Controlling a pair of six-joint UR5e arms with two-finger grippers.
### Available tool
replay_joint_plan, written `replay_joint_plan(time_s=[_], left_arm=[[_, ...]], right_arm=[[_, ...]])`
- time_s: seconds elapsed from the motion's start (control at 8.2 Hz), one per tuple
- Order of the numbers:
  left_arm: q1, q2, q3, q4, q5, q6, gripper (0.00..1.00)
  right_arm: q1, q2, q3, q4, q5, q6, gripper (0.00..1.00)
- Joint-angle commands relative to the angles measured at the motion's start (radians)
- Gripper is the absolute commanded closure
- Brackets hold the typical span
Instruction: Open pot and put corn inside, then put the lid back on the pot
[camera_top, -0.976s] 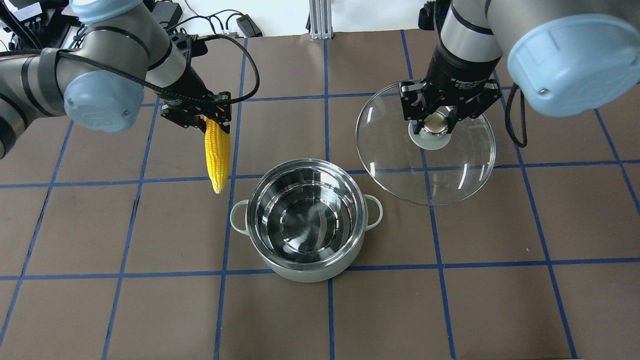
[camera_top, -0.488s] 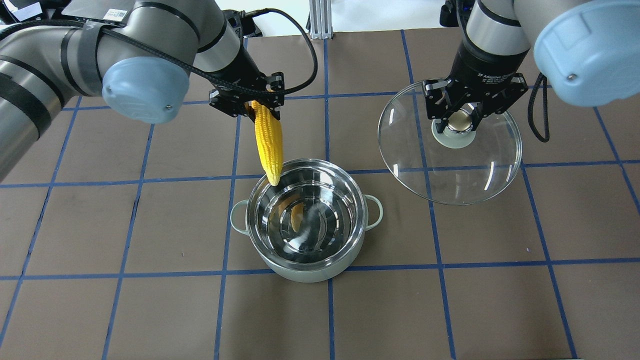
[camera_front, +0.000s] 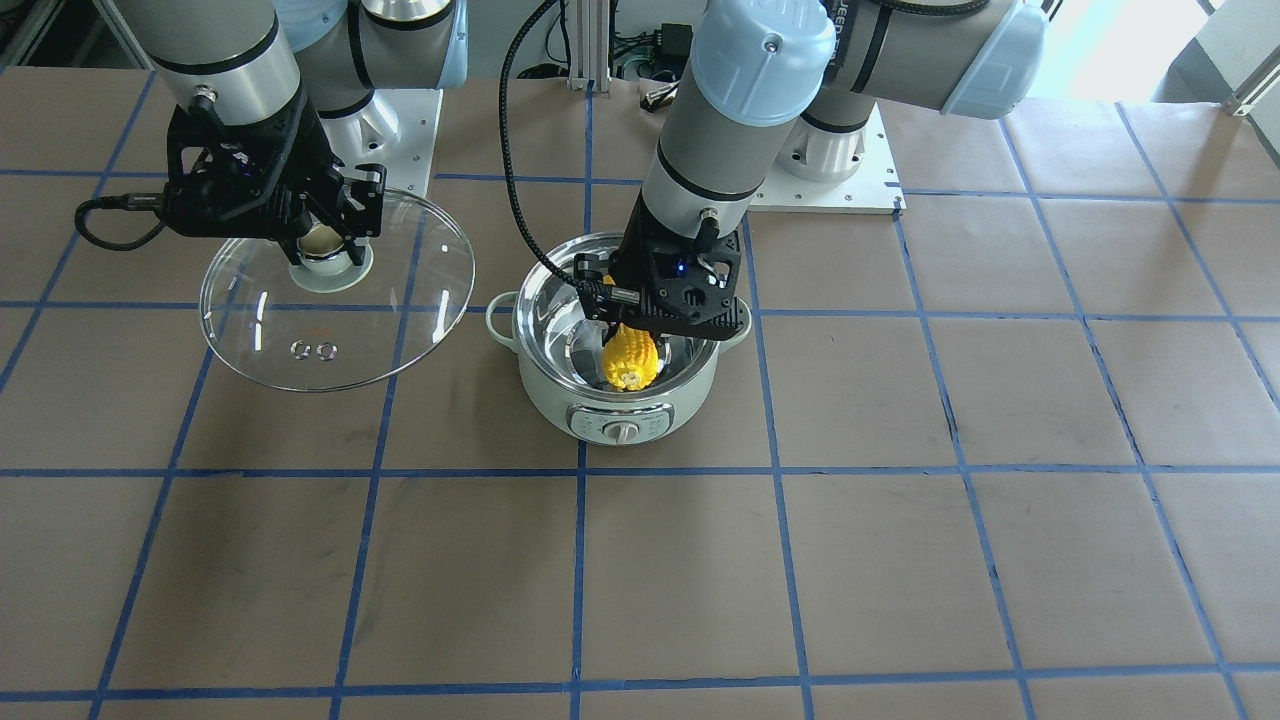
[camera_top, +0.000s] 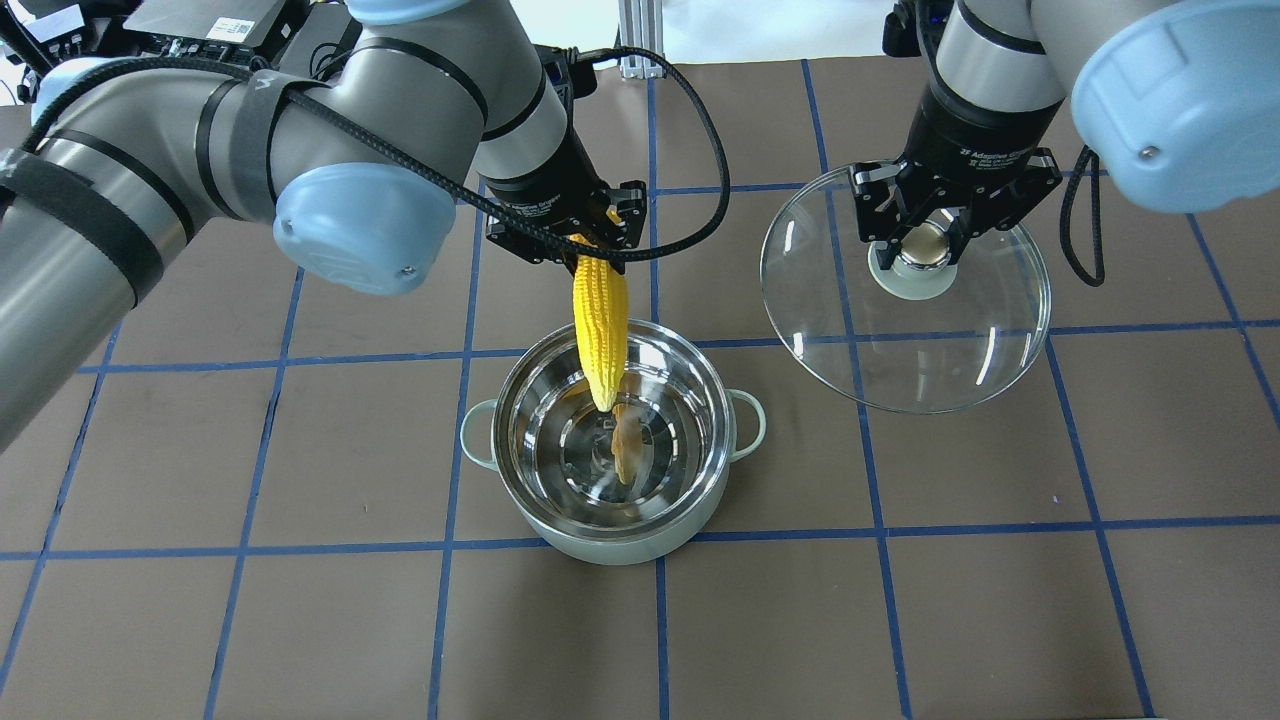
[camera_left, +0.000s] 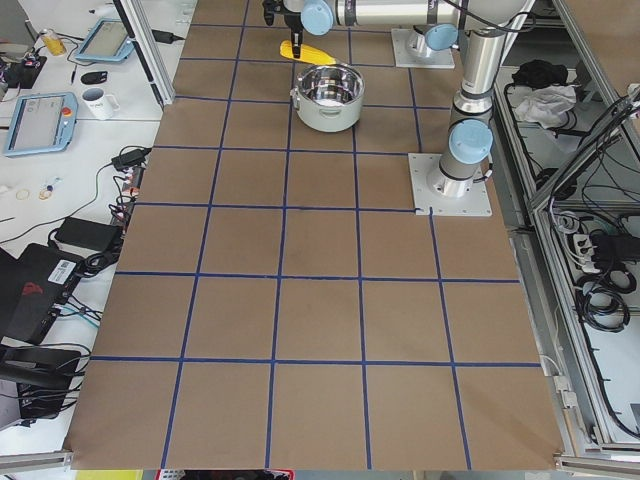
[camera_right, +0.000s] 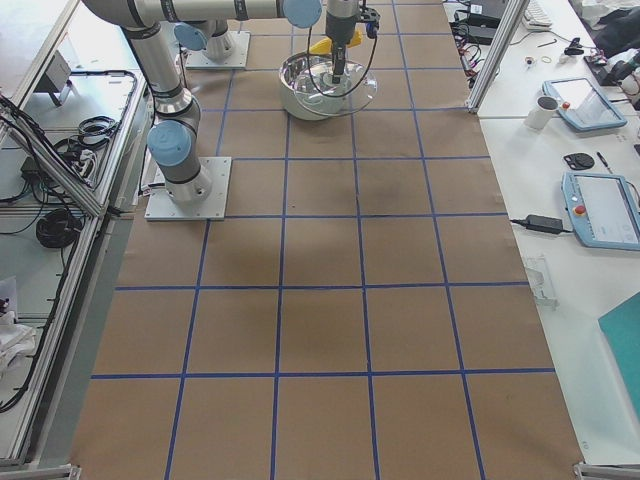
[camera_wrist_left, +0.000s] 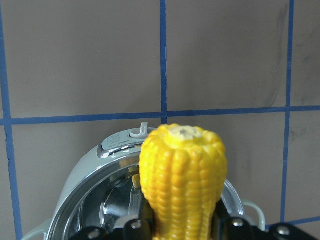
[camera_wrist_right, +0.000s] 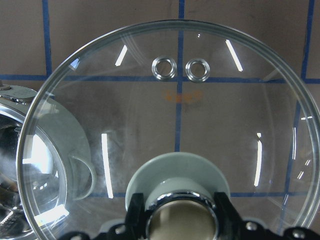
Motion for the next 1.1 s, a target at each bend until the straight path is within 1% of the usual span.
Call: replay_joint_plan(time_s=[0.0,0.12,0.24,0.49,0.73,0.98], left_arm=[[-0.006,0.038,-0.105,-0.014,-0.002,0.072,0.68],[-0.006,0.042,-0.153,-0.015,0.001,0.072,0.71],[-0.006,0.037,-0.172,-0.024,0.029,0.071,0.71],[-0.004,-0.003,-0.172,-0.021,0.029,0.058,0.71],[-0.004,-0.015,-0.172,-0.009,0.021,0.052,0.65],[-0.004,-0.035,-0.167,-0.008,0.021,-0.010,0.63]], right_arm=[[0.000,-0.001,0.000,0.000,-0.006,-0.002,0.75],[0.000,-0.001,0.000,0.000,-0.006,-0.002,0.75],[0.000,-0.001,0.002,0.001,-0.006,-0.002,0.77],[0.002,-0.001,0.000,0.001,-0.007,0.000,0.78],[0.002,-0.001,0.000,0.001,-0.007,0.000,0.78],[0.005,-0.002,0.000,0.000,-0.007,0.000,0.78]])
